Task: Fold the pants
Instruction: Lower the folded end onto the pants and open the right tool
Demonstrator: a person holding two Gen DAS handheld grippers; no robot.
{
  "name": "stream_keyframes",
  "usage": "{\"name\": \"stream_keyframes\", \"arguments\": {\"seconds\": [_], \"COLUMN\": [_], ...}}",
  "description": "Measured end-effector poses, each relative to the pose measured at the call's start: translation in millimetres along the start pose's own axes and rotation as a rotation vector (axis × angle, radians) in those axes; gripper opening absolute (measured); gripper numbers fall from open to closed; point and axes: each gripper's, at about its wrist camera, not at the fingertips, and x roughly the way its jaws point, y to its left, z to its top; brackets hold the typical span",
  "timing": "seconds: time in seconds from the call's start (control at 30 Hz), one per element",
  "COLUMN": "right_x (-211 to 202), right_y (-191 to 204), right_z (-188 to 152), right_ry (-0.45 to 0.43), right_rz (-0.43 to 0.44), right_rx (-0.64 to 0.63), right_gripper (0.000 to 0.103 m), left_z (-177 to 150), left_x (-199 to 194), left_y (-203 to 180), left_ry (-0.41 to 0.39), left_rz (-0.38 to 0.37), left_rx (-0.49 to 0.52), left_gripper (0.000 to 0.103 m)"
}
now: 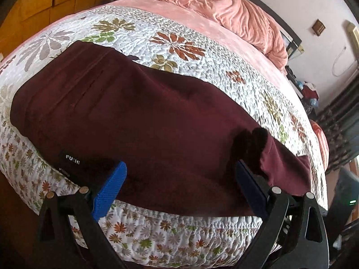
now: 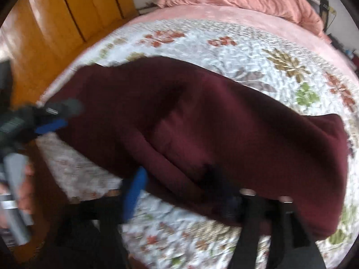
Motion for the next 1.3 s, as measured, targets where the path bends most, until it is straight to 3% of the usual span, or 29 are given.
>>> {"name": "stream_keyframes", "arguments": {"seconds": [0.13, 0.23, 0.37, 0.43, 0.47, 0.57, 0.67, 0.73, 0.83, 0.93, 1.13, 1.17, 1.3], "right_x": [-30, -43, -34, -5, 4, -3, -29, -52, -72, -65, -15, -11, -18], "right_y": [-11, -36, -77, -94, -97, -87, -94, -117, -166, -214, -261, -261, -260], "right_z": [1, 11, 21, 16, 13, 12, 13, 16, 16, 14, 5, 2, -2], "right_ry": [-0.079, -0.130, -0.093, 0.035, 0.053, 0.026, -0.024, -0.078, -0.096, -0.031, 0.077, 0.082, 0.029], "right_rz": [0.114, 0.171, 0.043, 0.011, 0.008, -0.008, 0.053, 0.037, -0.035, -0.062, 0.172, 0.206, 0.288], "right_rx": [0.078, 0.214, 0.336, 0.356, 0.351, 0.264, 0.287, 0.335, 0.443, 0.522, 0.668, 0.682, 0.654], "right_gripper": [0.072, 0.063, 0.062, 0.059, 0.059, 0.059, 0.059, 0.060, 0.068, 0.069, 0.068, 0.046, 0.033], "left_z": [-1, -2, -3, -4, -5, -8, -11, -14, -18, -22, -38, -40, -53], "left_x": [0, 1, 1, 3, 5, 12, 19, 23, 35, 54, 96, 96, 92], "left_y": [3, 4, -7, -21, -32, -66, -102, -125, -157, -172, -154, -153, -157], "left_ry": [0.002, 0.006, 0.012, 0.015, 0.020, 0.037, 0.034, 0.028, 0.017, 0.043, 0.170, 0.152, 0.120], "left_rz": [-0.012, -0.019, -0.051, -0.064, -0.076, -0.118, -0.150, -0.177, -0.193, -0.179, -0.128, -0.134, -0.113], "left_rx": [-0.018, -0.030, -0.012, 0.017, 0.039, 0.112, 0.201, 0.253, 0.335, 0.380, 0.347, 0.359, 0.414], "left_gripper": [0.096, 0.096, 0.096, 0.096, 0.096, 0.096, 0.096, 0.096, 0.096, 0.096, 0.096, 0.096, 0.096]}}
